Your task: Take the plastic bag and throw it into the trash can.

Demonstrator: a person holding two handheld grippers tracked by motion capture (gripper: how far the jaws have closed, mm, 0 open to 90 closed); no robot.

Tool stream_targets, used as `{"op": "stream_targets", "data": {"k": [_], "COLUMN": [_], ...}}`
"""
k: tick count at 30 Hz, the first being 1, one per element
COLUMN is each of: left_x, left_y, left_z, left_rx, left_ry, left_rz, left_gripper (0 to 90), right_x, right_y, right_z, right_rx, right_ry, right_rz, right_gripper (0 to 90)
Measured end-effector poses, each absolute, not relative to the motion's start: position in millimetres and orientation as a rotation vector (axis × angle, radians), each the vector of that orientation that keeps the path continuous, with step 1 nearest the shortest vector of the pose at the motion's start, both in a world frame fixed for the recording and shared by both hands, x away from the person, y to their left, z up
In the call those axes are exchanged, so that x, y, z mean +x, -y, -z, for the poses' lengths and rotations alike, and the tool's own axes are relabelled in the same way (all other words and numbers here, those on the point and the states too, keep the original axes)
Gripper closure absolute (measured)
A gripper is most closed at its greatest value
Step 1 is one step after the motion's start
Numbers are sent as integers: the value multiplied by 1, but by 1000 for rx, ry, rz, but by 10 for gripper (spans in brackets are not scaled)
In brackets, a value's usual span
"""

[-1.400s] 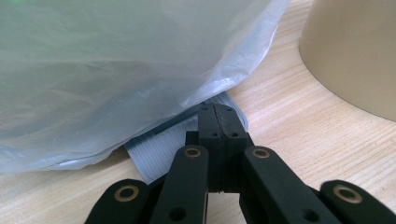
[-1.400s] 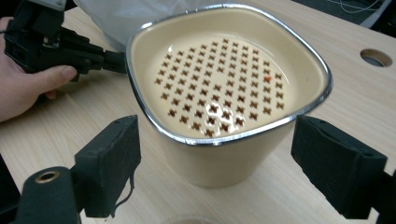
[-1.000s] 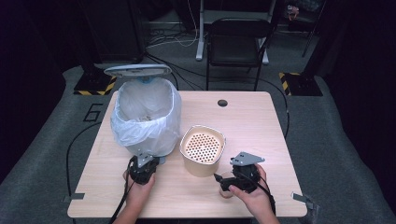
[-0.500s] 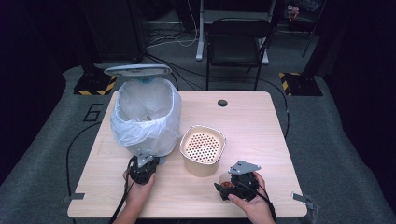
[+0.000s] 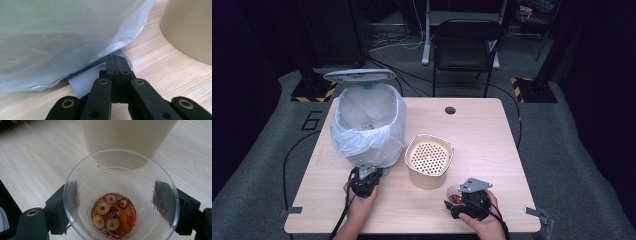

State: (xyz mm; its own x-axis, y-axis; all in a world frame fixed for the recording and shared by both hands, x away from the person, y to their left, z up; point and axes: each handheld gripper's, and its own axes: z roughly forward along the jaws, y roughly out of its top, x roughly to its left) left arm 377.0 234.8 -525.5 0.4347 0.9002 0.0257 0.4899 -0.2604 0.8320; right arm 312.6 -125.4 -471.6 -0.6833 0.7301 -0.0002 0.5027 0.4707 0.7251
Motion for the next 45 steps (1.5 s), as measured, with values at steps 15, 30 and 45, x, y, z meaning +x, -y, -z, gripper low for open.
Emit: {"op": "stream_targets", "data": {"k": [15, 30, 45], "left_x": [377, 377, 377], "left_y": [-235, -235, -235], "left_z": [526, 525, 525], "left_rx": [1899, 1903, 1903], "left_ry": [-1175, -1177, -1176], "left_rz": [-665, -655, -657], "left_gripper": [900, 900, 900], "right_x": [314, 316, 341], "right_y": [127, 125, 151], "right_z": [473, 475, 460], "right_rx": [1052, 1016, 1086], "right_ry": [-2404, -2395, -2309], "right_rz": [-1053, -1025, -1001], "right_gripper": [209, 300, 302]}}
